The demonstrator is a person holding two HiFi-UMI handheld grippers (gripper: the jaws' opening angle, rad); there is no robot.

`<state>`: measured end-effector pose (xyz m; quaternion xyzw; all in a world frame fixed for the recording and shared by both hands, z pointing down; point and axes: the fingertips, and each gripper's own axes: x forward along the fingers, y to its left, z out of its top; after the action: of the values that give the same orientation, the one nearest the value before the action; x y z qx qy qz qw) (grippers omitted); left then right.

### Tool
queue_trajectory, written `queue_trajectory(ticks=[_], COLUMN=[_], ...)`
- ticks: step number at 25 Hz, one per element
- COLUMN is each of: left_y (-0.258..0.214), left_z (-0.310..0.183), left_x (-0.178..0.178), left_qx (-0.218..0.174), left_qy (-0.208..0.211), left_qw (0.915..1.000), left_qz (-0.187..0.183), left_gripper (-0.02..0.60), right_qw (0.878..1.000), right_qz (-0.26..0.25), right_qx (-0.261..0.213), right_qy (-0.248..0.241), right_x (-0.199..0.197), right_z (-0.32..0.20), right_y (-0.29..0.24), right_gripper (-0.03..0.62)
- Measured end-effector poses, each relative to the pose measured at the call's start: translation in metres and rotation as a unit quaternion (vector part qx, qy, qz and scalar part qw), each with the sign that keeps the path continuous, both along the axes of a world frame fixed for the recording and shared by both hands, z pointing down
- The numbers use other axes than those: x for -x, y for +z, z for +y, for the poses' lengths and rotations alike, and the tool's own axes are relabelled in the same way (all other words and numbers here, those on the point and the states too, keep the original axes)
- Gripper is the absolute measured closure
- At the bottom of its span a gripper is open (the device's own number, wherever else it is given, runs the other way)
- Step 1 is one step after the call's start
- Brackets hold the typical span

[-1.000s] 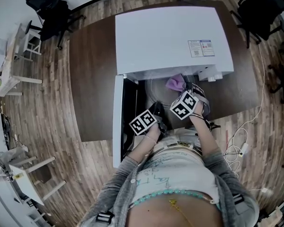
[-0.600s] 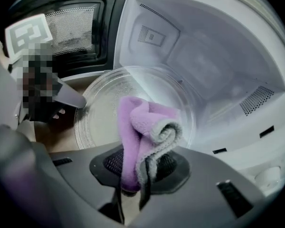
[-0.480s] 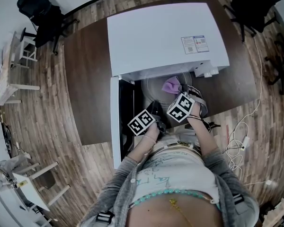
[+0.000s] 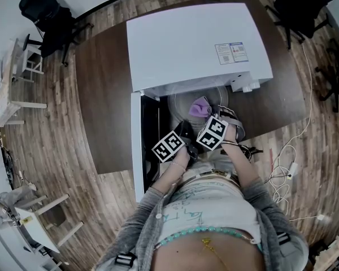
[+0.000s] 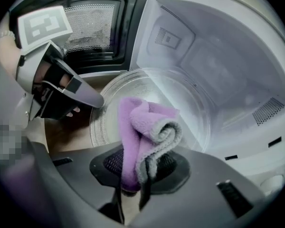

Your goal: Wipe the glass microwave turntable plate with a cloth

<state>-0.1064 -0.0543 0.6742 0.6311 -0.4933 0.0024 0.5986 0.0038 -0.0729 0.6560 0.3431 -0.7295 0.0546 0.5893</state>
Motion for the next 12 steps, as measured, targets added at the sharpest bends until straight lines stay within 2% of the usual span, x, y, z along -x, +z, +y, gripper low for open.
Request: queue_trajectory(ticks=[12], left_y=[-0.001], left_z=[0.0], left_x=[-0.001], left_qx=[-0.003], left_qy=[-0.001], left_qw=[1.0], left_qz=[-0.005], left_gripper=[0.522], right_qw=[0.998], right_qz=[-0.003], right_qx=[0.006], right_qy=[-0.063], right_x=[0.028], right_z=[0.001], right_y=[-0.003], right_gripper=[0.488])
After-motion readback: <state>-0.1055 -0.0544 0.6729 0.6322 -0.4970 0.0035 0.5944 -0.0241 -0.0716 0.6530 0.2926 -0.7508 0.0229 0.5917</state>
